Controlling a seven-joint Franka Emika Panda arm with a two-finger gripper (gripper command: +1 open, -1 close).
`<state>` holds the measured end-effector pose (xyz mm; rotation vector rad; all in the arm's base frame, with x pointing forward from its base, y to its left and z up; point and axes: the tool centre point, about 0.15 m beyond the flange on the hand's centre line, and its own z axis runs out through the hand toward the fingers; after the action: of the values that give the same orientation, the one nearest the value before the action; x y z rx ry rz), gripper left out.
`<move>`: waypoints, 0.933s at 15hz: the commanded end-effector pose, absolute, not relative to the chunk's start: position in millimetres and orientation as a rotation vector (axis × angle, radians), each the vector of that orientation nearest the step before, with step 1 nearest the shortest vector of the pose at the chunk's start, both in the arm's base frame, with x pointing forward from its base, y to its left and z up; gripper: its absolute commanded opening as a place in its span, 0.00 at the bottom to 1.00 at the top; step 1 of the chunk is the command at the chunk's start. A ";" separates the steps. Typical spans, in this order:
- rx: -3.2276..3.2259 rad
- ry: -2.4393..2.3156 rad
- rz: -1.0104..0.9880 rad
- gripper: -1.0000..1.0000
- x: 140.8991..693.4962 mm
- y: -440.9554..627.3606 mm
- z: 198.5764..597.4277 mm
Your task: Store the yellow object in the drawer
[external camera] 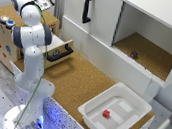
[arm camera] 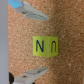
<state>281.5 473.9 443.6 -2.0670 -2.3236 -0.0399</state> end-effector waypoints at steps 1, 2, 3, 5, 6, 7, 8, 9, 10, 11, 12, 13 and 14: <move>-2.042 -2.372 0.127 0.00 282.0 486.3 428.7; -2.040 -2.369 0.122 0.00 279.8 487.9 428.1; -2.041 -2.369 0.121 0.00 278.4 489.3 427.6; -2.041 -2.373 0.122 0.00 276.6 492.1 427.4; -2.043 -2.372 0.120 0.00 276.1 492.2 428.1; -2.049 -2.366 0.112 0.00 275.3 491.8 430.3; -2.055 -2.369 0.109 0.00 273.7 491.3 432.8; -2.069 -2.373 0.101 0.00 271.1 489.1 438.9; -2.090 -2.370 0.088 0.00 269.3 486.5 445.6; -2.102 -2.368 0.067 0.00 267.4 483.2 453.0; -2.121 -2.358 0.042 0.00 265.4 477.7 461.7; -2.145 -2.343 0.027 0.00 264.7 470.4 468.1; -2.167 -2.327 0.016 0.00 265.3 461.1 471.8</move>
<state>271.2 478.2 435.7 -2.0539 -2.3281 0.0112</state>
